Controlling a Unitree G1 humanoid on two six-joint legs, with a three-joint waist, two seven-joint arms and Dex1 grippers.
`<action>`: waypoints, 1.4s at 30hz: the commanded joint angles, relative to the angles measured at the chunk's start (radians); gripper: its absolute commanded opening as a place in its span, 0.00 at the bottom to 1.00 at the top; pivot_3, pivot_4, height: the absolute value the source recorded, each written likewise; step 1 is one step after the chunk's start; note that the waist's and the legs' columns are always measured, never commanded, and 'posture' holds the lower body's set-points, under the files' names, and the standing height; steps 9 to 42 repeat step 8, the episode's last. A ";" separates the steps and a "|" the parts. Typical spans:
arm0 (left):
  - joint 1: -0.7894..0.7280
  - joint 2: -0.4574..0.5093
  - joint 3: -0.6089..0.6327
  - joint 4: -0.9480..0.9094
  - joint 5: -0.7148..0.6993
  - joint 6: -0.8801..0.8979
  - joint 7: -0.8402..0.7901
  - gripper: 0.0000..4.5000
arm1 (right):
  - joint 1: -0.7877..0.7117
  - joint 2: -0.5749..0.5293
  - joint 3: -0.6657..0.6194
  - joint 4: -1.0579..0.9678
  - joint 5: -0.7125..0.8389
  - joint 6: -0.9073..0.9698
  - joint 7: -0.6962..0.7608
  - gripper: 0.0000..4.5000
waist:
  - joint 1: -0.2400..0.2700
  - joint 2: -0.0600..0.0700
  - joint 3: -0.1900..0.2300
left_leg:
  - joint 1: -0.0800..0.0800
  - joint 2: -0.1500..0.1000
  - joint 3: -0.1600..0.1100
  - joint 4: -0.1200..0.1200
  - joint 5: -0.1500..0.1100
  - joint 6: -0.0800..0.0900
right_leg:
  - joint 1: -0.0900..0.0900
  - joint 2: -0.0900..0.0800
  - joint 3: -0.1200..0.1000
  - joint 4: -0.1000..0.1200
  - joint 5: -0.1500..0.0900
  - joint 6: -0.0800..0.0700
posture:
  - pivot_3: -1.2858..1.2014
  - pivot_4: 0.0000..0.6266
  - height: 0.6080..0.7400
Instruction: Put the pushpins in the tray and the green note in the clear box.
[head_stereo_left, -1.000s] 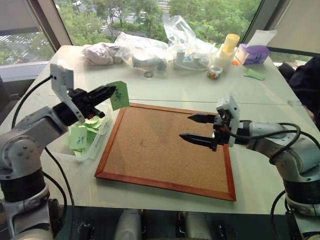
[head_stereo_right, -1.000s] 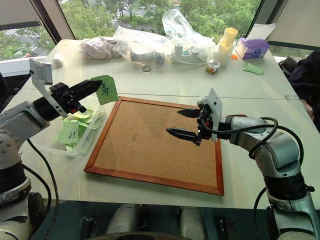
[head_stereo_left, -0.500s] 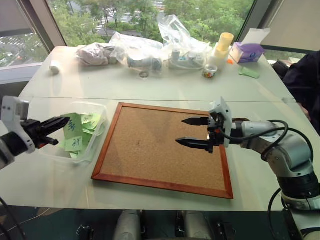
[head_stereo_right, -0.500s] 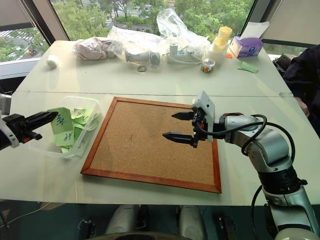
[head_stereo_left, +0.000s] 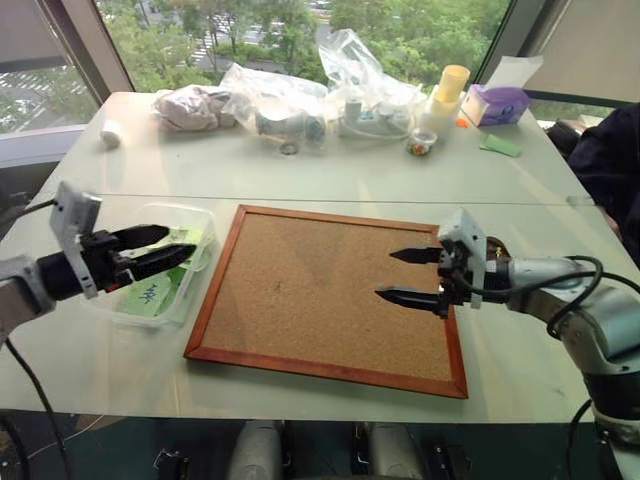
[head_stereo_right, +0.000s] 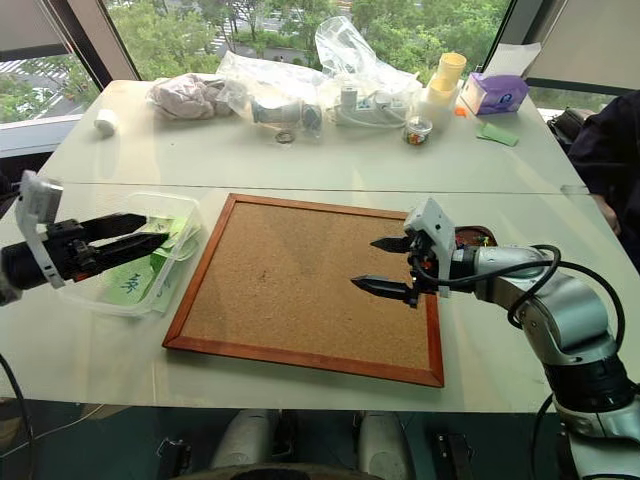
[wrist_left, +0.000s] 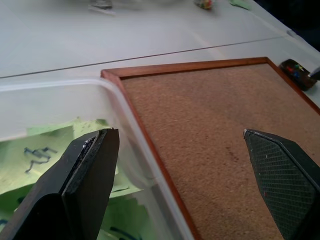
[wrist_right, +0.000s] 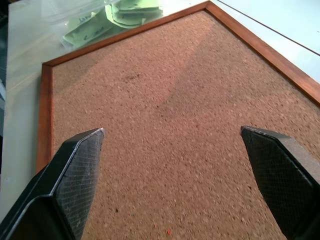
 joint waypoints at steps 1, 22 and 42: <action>-0.043 -0.012 -0.070 -0.112 -0.066 0.015 -0.023 1.00 | 0.031 -0.044 -0.074 -0.072 0.024 -0.003 0.010 1.00 | -0.002 0.000 0.000 | 0.000 0.000 0.000 0.000 0.000 0.000 | 0.000 0.000 0.000 0.000 0.000 0.000 | 0.52 0.24 1.00; -0.105 -0.066 -0.221 -0.176 -0.069 0.010 -0.016 1.00 | 0.084 -0.089 -0.131 -0.118 0.048 0.022 0.006 1.00 | -0.003 0.000 0.000 | 0.001 -0.001 0.000 0.000 0.000 0.000 | 0.001 0.002 0.000 0.000 0.000 0.000 | 0.52 0.24 1.00; -0.105 -0.066 -0.221 -0.176 -0.069 0.010 -0.016 1.00 | 0.084 -0.089 -0.131 -0.118 0.048 0.022 0.006 1.00 | -0.003 0.000 0.000 | 0.001 -0.001 0.000 0.000 0.000 0.000 | 0.001 0.002 0.000 0.000 0.000 0.000 | 0.52 0.24 1.00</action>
